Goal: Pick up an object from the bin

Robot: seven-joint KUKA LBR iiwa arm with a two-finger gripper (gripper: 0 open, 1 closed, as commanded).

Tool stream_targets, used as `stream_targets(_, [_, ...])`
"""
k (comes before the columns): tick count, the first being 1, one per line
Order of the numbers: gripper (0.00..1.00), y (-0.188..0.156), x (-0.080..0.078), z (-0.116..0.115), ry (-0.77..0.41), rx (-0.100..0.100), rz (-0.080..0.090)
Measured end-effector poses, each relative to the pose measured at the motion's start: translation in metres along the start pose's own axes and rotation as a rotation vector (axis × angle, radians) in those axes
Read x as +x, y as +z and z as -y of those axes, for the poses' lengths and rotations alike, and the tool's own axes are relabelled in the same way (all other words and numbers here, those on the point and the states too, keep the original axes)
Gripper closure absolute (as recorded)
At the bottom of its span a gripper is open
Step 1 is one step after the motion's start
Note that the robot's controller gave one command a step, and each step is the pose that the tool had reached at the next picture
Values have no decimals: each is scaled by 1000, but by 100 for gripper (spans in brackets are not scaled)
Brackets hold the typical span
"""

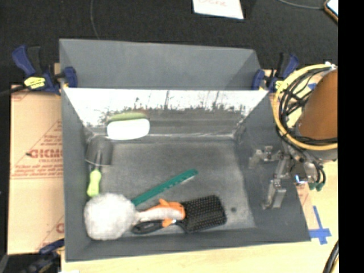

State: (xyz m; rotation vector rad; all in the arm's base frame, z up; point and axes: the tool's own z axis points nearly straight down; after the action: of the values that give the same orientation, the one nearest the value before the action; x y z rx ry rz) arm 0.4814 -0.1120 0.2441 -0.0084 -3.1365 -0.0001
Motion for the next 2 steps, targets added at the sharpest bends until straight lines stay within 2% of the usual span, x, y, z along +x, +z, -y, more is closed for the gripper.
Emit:
stream_targets(1, [0, -4, -2, -1, -6, 2, 9])
stream_targets(2, [0, 114, -6, -45, -317, 4, 10])
